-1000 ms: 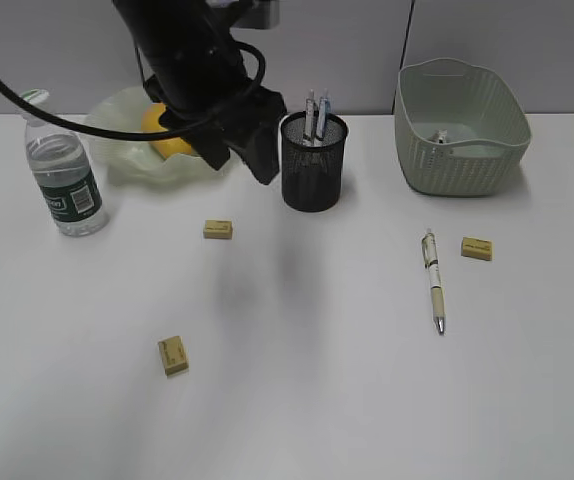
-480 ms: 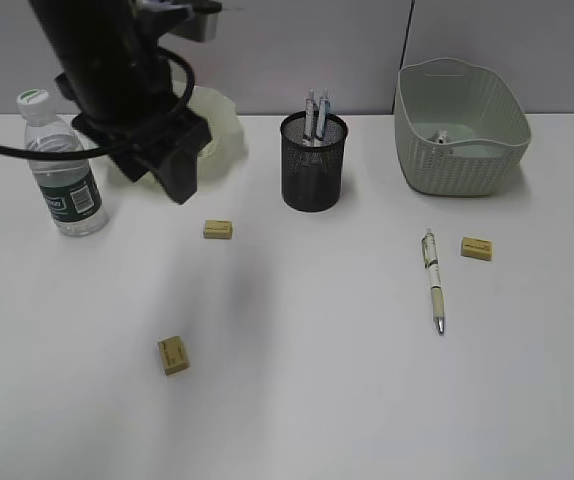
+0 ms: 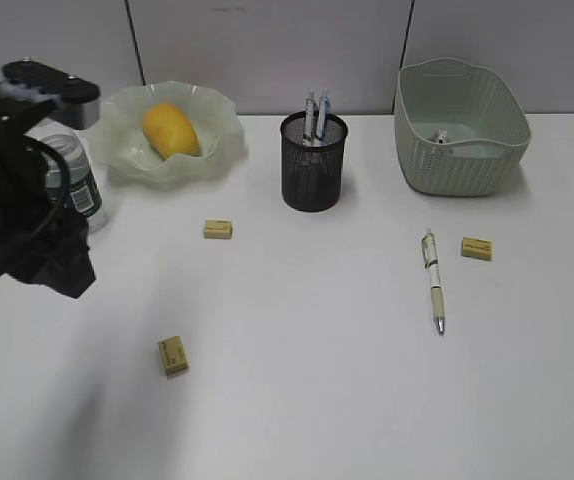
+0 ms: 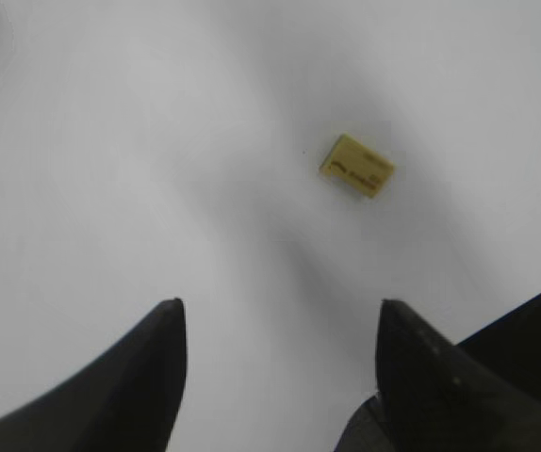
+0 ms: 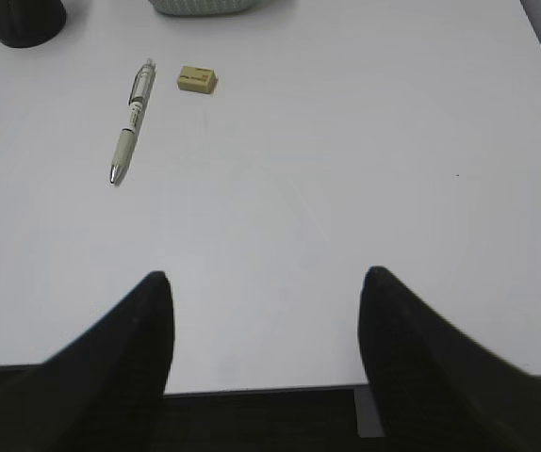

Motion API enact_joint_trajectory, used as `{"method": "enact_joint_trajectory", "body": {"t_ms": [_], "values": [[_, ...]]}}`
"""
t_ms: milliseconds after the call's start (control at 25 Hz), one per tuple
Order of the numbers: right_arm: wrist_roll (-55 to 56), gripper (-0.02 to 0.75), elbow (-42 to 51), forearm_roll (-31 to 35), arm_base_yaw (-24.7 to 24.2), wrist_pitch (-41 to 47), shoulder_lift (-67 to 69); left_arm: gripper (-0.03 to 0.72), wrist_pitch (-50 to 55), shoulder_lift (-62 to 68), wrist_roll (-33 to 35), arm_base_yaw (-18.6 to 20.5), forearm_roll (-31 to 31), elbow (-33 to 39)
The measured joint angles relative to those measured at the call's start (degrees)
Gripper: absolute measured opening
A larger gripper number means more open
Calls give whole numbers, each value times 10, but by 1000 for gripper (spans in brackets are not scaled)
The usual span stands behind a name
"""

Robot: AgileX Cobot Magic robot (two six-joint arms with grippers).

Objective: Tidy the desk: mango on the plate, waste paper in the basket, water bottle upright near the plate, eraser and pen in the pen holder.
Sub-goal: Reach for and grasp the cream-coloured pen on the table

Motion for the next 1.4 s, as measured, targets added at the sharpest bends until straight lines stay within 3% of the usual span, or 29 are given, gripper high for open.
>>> {"method": "enact_joint_trajectory", "body": {"t_ms": [440, 760, 1040, 1400], "values": [[0, 494, 0, 0, 0, 0, 0, 481, -98, -303, -1, 36, -3, 154], [0, 496, 0, 0, 0, 0, 0, 470, -97, -565, -10, 41, -4, 262], [0, 496, 0, 0, 0, 0, 0, 459, -37, -697, -52, 41, -5, 283], [1, 496, 0, 0, 0, 0, 0, 416, 50, -720, -56, 41, 3, 292]]}}
